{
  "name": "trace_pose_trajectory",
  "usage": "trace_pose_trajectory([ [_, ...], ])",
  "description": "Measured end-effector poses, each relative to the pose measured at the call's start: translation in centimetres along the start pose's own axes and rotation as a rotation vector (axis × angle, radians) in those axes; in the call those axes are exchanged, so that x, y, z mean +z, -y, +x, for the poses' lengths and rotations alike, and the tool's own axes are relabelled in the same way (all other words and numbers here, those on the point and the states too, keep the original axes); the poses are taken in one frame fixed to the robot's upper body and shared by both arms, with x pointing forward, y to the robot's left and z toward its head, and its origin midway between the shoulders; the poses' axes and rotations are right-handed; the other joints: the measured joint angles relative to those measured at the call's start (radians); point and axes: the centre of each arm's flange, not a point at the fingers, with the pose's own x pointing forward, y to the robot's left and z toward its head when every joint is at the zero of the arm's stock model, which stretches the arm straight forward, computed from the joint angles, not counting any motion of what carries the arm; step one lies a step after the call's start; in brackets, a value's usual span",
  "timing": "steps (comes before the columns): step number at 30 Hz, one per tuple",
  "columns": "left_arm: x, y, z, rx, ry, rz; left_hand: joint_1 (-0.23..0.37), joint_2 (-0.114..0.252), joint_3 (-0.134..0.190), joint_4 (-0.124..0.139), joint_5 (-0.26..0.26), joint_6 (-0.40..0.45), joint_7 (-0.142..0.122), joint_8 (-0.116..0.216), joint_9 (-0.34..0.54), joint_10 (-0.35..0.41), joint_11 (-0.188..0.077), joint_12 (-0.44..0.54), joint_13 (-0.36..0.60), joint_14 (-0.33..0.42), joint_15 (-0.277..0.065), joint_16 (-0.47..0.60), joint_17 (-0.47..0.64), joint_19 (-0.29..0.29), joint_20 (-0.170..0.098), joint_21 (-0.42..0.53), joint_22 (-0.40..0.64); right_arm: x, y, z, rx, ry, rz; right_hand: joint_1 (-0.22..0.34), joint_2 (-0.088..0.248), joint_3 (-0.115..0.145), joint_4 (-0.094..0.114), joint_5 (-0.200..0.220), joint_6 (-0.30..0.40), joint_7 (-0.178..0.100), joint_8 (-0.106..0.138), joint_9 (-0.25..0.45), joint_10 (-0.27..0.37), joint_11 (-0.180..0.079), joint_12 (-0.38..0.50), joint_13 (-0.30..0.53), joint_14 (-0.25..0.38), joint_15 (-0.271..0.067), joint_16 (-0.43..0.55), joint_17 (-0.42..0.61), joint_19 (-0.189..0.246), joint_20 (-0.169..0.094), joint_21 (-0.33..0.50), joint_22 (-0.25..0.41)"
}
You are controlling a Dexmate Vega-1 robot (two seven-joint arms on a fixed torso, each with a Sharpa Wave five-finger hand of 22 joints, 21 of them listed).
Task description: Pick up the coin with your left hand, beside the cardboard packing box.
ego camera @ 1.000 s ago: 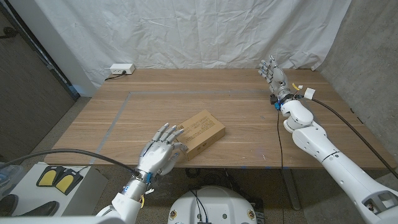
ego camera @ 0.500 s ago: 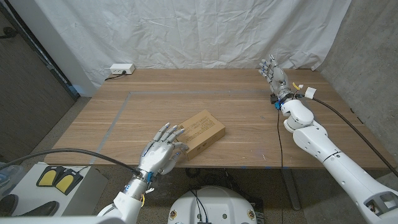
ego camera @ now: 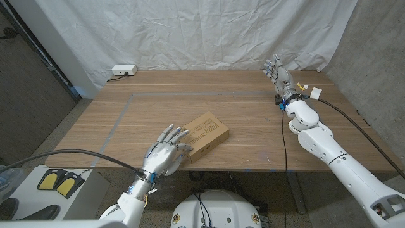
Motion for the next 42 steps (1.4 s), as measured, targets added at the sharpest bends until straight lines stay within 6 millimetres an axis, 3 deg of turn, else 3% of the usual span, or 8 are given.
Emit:
trace_pose_trajectory([
  [24, 0.4, 0.6, 0.5, 0.025, 0.005, -0.047, 0.01, 0.009, 0.0, 0.0, -0.004, 0.144, 0.027, 0.032, -0.006, 0.058, -0.009, 0.004, 0.0, 0.056, -0.005, 0.008, 0.0, 0.015, 0.0, 0.0, 0.005, 0.2, 0.2, -0.6, -0.012, 0.003, 0.003, 0.0, 0.0, 0.0, 0.0, 0.0, 0.0, 0.0, 0.0, 0.0, 0.0, 0.0, 0.0, 0.0, 0.0, 0.0, 0.0, 0.0, 0.0, 0.0, -0.004, 0.0],
  [36, 0.4, 1.0, 0.4, 0.042, -0.005, -0.08, 0.009, 0.01, 0.0, 0.0, -0.008, 0.168, 0.021, 0.065, -0.002, 0.099, -0.027, 0.012, -0.003, 0.086, 0.001, 0.012, 0.0, 0.025, 0.0, 0.007, 0.005, 0.4, 0.1, -0.9, -0.016, -0.001, 0.003, 0.0, 0.0, 0.0, 0.0, 0.0, 0.0, 0.0, 0.0, 0.0, 0.0, 0.0, 0.0, 0.0, 0.0, 0.0, 0.0, 0.0, 0.005, 0.006, -0.008, 0.0],
  [42, 0.4, 1.3, 0.4, 0.053, -0.01, -0.101, 0.005, 0.014, 0.0, 0.0, -0.008, 0.186, 0.004, 0.082, -0.002, 0.128, -0.033, 0.012, -0.003, 0.102, -0.006, 0.012, 0.0, 0.036, 0.0, 0.011, 0.005, 0.5, -0.1, -1.0, -0.015, -0.003, 0.001, 0.0, 0.0, -0.003, -0.003, 0.0, 0.0, 0.0, 0.0, 0.0, 0.0, 0.0, 0.0, 0.0, 0.0, 0.0, 0.0, 0.0, 0.005, 0.006, -0.008, 0.0],
])
